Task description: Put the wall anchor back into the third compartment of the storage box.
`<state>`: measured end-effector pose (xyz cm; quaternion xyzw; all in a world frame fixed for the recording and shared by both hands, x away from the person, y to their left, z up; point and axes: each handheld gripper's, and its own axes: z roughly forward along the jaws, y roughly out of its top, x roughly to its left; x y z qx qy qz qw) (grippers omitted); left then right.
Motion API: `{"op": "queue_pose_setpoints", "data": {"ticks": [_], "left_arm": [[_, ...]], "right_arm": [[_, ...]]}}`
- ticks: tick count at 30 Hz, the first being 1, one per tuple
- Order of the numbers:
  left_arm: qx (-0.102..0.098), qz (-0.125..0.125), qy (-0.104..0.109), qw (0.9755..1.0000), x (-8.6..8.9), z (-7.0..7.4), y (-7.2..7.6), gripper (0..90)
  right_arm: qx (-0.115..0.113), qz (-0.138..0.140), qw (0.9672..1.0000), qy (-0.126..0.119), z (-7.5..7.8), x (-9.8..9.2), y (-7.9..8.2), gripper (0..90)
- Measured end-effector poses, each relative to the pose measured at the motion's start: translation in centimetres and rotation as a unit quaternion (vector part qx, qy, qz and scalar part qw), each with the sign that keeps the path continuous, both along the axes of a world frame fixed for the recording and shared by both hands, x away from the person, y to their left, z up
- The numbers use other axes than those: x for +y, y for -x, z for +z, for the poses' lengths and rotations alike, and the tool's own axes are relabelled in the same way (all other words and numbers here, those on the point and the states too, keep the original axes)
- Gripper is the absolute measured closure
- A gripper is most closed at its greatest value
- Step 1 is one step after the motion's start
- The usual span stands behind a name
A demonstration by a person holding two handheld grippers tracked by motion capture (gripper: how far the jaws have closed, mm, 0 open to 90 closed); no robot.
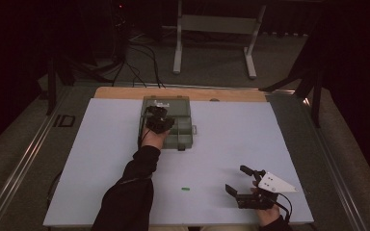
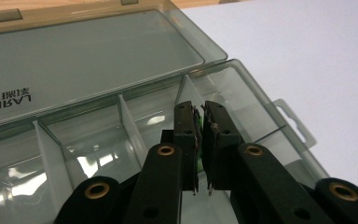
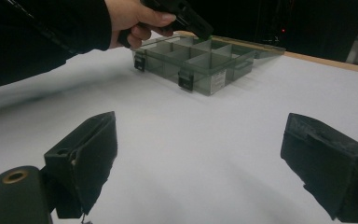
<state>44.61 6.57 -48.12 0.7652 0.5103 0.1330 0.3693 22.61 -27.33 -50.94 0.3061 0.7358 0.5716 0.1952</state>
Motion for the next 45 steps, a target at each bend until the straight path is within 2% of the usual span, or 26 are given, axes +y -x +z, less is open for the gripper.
{"op": "queue_pose_setpoints", "data": {"ticks": [3, 5, 8, 9, 17, 19, 22, 24, 27, 28, 30, 36, 39, 41, 42, 43, 44, 45], "left_arm": [[0.012, 0.004, -0.007, 0.9999, -0.2, -0.4, -0.2, 82.6], [0.006, 0.011, -0.006, 0.9999, -0.1, -0.4, -0.2, 81.1], [0.01, 0.009, -0.003, 0.9999, 0.0, -0.3, -0.3, 71.9], [0.0, 0.011, 0.002, 0.9999, 0.1, 0.0, -0.1, 68.2], [-0.003, 0.001, 0.016, 0.9999, 0.5, 1.5, 0.4, 41.2], [0.0, -0.005, 0.011, 0.9999, 0.7, 2.0, 0.7, 27.4], [0.006, -0.017, 0.021, 0.9996, 1.0, 2.3, 1.2, 12.9], [0.003, -0.032, 0.016, 0.9994, 1.1, 2.4, 1.6, 10.4], [0.004, -0.048, 0.023, 0.9986, 1.4, 2.6, 2.1, 4.9], [0.009, -0.06, 0.03, 0.9977, 1.6, 2.7, 2.3, 1.7], [0.003, -0.069, 0.03, 0.9972, 1.8, 2.9, 2.9, 0.6], [0.002, -0.104, 0.046, 0.9935, 2.4, 3.1, 4.4, 0.0], [0.0, -0.125, 0.046, 0.9912, 2.5, 3.2, 5.2, 0.0], [-0.001, -0.13, 0.043, 0.9906, 2.6, 3.2, 5.5, 0.0], [-0.004, -0.144, 0.047, 0.9885, 2.6, 3.3, 6.1, 0.0], [-0.004, -0.144, 0.047, 0.9885, 2.6, 3.3, 6.1, 0.0], [-0.011, -0.157, 0.051, 0.9862, 2.6, 3.6, 6.7, 0.0], [-0.011, -0.161, 0.051, 0.9855, 2.6, 3.6, 6.9, 0.0]], "right_arm": [[-0.001, 0.001, 1.0, 0.001, 0.0, 0.0, 0.0, 10.8], [-0.001, 0.001, 1.0, 0.0, 0.0, 0.0, 0.0, 10.8], [-0.001, 0.0, 1.0, 0.0, 0.0, 0.0, 0.0, 10.8], [-0.001, 0.0, 1.0, -0.001, 0.0, -0.1, 0.0, 10.8], [-0.003, -0.001, 1.0, 0.001, 0.1, 0.0, 0.1, 10.8], [-0.004, -0.002, 1.0, 0.001, 0.1, 0.0, 0.0, 10.8], [-0.004, -0.002, 1.0, 0.001, 0.1, 0.0, 0.1, 10.8], [-0.004, -0.002, 1.0, 0.002, 0.2, 0.0, 0.1, 10.8], [-0.004, -0.002, 1.0, 0.002, 0.2, 0.0, 0.1, 10.8], [-0.003, -0.002, 1.0, 0.002, 0.2, 0.0, 0.1, 10.8], [-0.003, -0.002, 1.0, 0.002, 0.2, 0.0, 0.1, 10.8], [-0.002, -0.002, 1.0, 0.002, 0.1, 0.1, 0.1, 10.8], [-0.003, -0.001, 1.0, 0.002, 0.1, 0.1, 0.1, 10.8], [-0.002, -0.001, 1.0, 0.003, 0.1, 0.2, 0.1, 10.8], [-0.002, -0.002, 1.0, 0.003, 0.1, 0.2, 0.1, 10.8], [-0.002, -0.002, 1.0, 0.003, 0.1, 0.2, 0.1, 10.8], [-0.002, -0.001, 1.0, 0.002, 0.1, 0.2, 0.1, 10.8], [-0.002, -0.002, 1.0, 0.003, 0.1, 0.2, 0.1, 10.8]]}}
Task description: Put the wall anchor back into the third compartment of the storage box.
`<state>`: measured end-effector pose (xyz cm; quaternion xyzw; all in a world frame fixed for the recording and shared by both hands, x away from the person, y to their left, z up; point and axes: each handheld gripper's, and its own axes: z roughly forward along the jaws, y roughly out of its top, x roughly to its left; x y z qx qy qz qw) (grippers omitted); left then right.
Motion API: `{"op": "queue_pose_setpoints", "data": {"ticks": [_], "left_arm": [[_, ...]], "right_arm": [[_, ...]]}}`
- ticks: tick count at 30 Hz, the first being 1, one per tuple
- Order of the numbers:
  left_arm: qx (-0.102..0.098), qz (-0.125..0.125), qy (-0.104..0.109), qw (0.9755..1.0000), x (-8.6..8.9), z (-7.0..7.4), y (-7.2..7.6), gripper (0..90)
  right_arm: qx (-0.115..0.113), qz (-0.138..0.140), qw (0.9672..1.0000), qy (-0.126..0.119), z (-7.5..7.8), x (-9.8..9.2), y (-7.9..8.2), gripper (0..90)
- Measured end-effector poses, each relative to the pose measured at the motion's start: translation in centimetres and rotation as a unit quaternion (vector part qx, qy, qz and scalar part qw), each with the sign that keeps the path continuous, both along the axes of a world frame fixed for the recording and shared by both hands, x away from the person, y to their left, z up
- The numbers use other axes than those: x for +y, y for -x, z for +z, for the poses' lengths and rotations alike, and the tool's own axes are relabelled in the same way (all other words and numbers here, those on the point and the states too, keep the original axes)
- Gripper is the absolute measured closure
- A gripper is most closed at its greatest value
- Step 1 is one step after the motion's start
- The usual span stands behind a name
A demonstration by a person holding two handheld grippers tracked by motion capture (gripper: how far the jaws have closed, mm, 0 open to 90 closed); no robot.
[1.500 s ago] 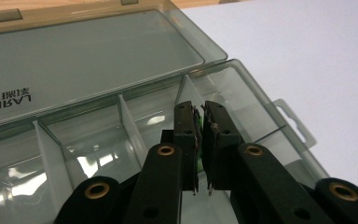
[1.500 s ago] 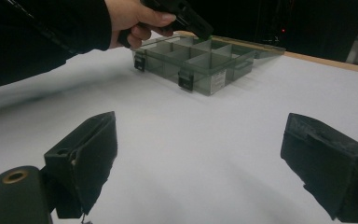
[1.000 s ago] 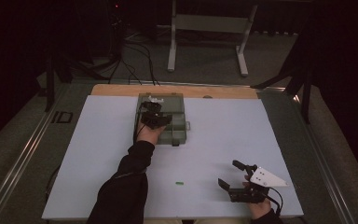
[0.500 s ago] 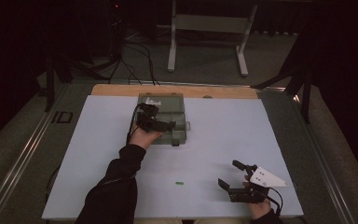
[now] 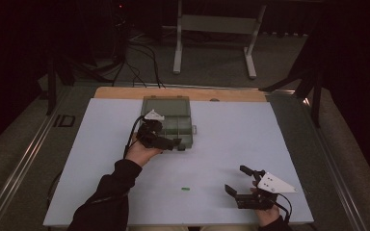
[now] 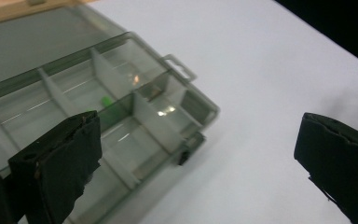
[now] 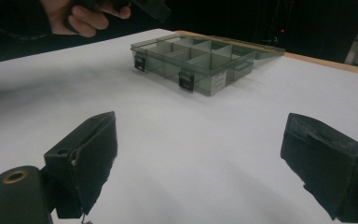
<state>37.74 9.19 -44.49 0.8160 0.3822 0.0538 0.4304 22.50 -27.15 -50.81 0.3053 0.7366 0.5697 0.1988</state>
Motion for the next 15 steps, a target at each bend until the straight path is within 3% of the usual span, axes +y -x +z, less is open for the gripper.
{"op": "queue_pose_setpoints", "data": {"ticks": [7, 15], "left_arm": [[-0.011, -0.044, 0.003, 0.999, -0.4, 0.5, 2.1, 0.0], [-0.016, -0.093, 0.014, 0.9954, -1.2, 0.6, 4.4, 0.0]], "right_arm": [[0.0, 0.0, 1.0, 0.0, 0.0, 0.0, 0.0, 10.8], [-0.001, 0.001, 1.0, 0.001, 0.0, 0.1, 0.0, 10.8]]}}
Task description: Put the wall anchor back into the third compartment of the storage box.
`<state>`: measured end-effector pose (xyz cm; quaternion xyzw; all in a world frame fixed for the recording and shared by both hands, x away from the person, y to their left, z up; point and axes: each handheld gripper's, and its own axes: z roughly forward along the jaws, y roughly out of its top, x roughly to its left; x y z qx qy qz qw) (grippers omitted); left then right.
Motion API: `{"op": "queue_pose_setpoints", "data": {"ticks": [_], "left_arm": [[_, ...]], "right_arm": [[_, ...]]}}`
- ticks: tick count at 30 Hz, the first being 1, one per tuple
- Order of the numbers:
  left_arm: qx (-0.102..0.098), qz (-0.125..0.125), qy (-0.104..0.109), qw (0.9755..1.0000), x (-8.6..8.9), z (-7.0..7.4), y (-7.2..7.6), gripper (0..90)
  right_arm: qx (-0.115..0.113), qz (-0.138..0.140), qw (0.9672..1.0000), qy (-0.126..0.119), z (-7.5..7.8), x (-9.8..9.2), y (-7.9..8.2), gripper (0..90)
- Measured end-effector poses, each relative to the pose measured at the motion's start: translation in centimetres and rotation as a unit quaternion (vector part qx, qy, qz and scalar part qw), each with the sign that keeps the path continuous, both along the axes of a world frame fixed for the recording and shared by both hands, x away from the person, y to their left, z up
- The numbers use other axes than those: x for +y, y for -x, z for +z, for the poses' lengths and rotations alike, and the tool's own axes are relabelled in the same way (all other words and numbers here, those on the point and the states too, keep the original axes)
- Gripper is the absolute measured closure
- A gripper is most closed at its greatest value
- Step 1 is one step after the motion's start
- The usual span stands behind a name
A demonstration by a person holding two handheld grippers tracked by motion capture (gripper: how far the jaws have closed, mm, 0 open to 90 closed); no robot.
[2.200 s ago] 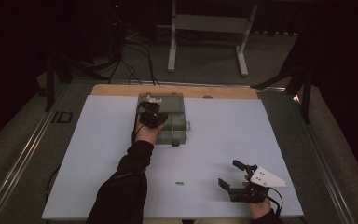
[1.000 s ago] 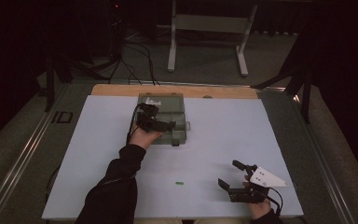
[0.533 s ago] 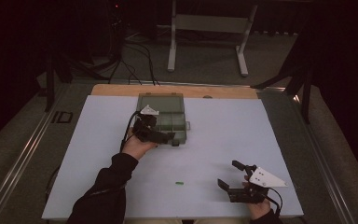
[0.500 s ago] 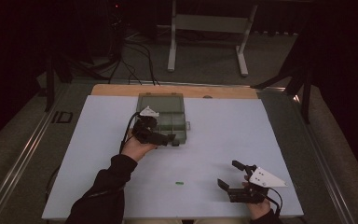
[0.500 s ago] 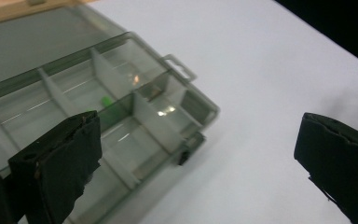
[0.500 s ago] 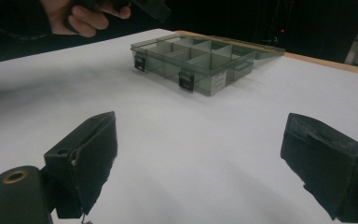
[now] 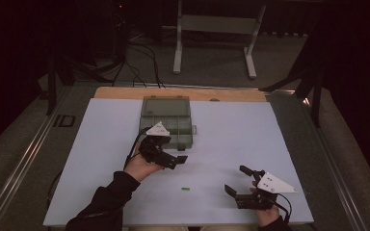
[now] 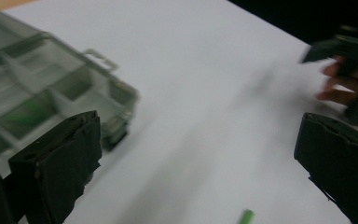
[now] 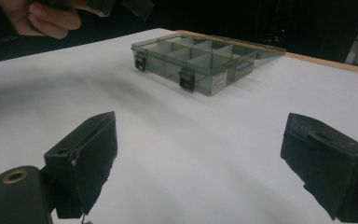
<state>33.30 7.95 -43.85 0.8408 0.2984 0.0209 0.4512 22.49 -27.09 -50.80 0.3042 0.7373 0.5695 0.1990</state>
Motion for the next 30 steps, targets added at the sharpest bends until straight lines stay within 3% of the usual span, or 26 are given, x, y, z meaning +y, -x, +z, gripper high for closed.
{"op": "queue_pose_setpoints", "data": {"ticks": [15, 24, 30], "left_arm": [[-0.001, -0.068, -0.009, 0.9976, -1.1, -1.1, 3.2, 0.0], [-0.001, -0.102, -0.019, 0.9946, -2.0, -2.2, 4.3, 0.6], [0.005, -0.126, -0.032, 0.9915, -2.7, -3.7, 5.0, 6.3]], "right_arm": [[0.0, 0.001, 1.0, 0.0, 0.0, 0.1, 0.0, 10.7], [0.001, 0.001, 1.0, 0.0, 0.0, 0.1, 0.0, 10.8], [0.002, 0.001, 1.0, 0.001, 0.0, 0.2, 0.0, 10.8]]}}
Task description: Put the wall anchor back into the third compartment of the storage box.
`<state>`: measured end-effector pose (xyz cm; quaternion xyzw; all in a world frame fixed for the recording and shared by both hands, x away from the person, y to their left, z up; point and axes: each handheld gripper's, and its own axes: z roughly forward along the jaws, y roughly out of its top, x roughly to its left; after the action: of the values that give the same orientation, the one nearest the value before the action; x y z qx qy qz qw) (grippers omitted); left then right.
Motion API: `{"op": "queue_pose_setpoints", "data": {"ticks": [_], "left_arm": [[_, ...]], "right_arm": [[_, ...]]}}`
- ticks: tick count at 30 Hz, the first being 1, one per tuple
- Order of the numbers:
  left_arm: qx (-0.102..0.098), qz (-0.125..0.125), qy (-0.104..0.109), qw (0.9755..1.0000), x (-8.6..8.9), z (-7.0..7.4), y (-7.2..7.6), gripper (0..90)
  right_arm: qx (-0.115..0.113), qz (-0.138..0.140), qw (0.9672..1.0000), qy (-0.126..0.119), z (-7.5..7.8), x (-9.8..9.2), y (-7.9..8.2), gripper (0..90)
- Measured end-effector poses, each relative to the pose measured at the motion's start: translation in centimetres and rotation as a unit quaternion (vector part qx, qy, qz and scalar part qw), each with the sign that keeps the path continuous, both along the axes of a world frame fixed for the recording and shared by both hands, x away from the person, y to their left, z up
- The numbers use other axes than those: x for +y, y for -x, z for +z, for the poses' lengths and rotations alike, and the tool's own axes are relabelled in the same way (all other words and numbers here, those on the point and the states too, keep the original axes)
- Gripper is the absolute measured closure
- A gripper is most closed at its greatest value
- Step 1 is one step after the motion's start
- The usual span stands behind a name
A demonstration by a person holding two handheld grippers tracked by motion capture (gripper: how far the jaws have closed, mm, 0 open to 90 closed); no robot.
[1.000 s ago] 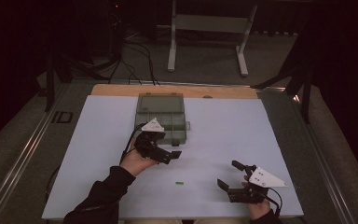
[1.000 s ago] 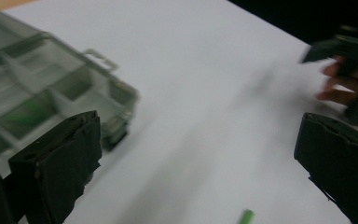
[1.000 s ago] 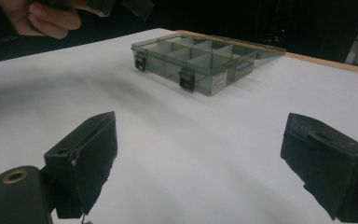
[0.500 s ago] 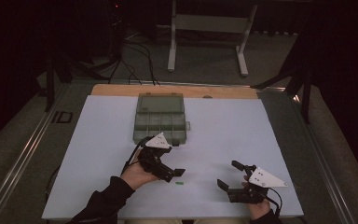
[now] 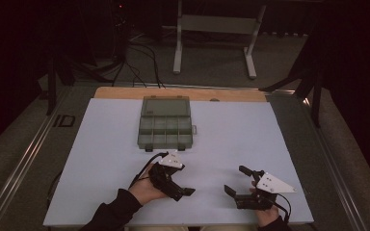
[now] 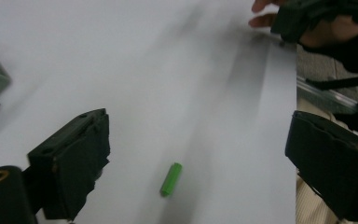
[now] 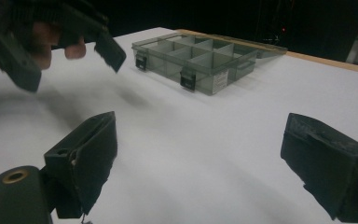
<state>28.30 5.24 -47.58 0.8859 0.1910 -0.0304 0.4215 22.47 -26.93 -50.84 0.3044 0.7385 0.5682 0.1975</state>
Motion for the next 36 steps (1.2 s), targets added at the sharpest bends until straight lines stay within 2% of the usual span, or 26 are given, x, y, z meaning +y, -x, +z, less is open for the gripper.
{"op": "queue_pose_setpoints", "data": {"ticks": [3, 7, 11, 12, 14, 17, 22, 23, 30, 34, 36], "left_arm": [[-0.001, -0.011, -0.01, 0.9999, -0.1, -0.8, 0.1, 12.4], [-0.006, -0.024, -0.04, 0.9989, -0.5, -1.8, 0.2, 16.5], [-0.013, -0.024, -0.053, 0.9982, -0.5, -2.5, 0.1, 32.8], [-0.016, -0.029, -0.059, 0.9977, -0.5, -2.7, 0.0, 41.5], [-0.016, -0.031, -0.067, 0.9972, -0.5, -3.0, 0.0, 43.2], [-0.015, -0.031, -0.073, 0.9967, -0.5, -3.5, -0.1, 52.2], [-0.025, -0.04, -0.084, 0.9953, -0.7, -3.9, -0.1, 65.8], [-0.032, -0.04, -0.088, 0.9948, -0.8, -3.9, -0.1, 67.0], [-0.039, -0.04, -0.101, 0.9933, -1.1, -3.8, 0.1, 79.1], [-0.035, -0.043, -0.107, 0.9927, -1.2, -3.8, 0.0, 82.2], [-0.033, -0.04, -0.104, 0.9932, -1.3, -3.8, 0.0, 82.6]], "right_arm": [[0.0, 0.001, 1.0, 0.0, 0.0, 0.0, 0.0, 10.8], [0.0, 0.001, 1.0, -0.001, 0.0, 0.0, 0.0, 10.7], [0.0, 0.001, 1.0, -0.001, 0.0, 0.0, 0.0, 10.8], [0.0, 0.001, 1.0, 0.0, 0.0, 0.0, 0.0, 10.8], [0.0, 0.0, 1.0, 0.0, 0.0, 0.0, 0.0, 10.7], [0.0, 0.0, 1.0, -0.001, 0.0, -0.1, 0.0, 10.8], [0.0, 0.001, 1.0, 0.0, 0.0, -0.1, 0.0, 10.8], [0.0, 0.001, 1.0, -0.001, 0.0, -0.1, 0.0, 10.8], [0.0, 0.001, 1.0, -0.001, 0.1, -0.1, 0.1, 10.8], [0.0, 0.0, 1.0, 0.0, 0.0, -0.1, 0.0, 10.8], [0.001, 0.0, 1.0, 0.0, 0.0, 0.0, 0.0, 10.8]]}}
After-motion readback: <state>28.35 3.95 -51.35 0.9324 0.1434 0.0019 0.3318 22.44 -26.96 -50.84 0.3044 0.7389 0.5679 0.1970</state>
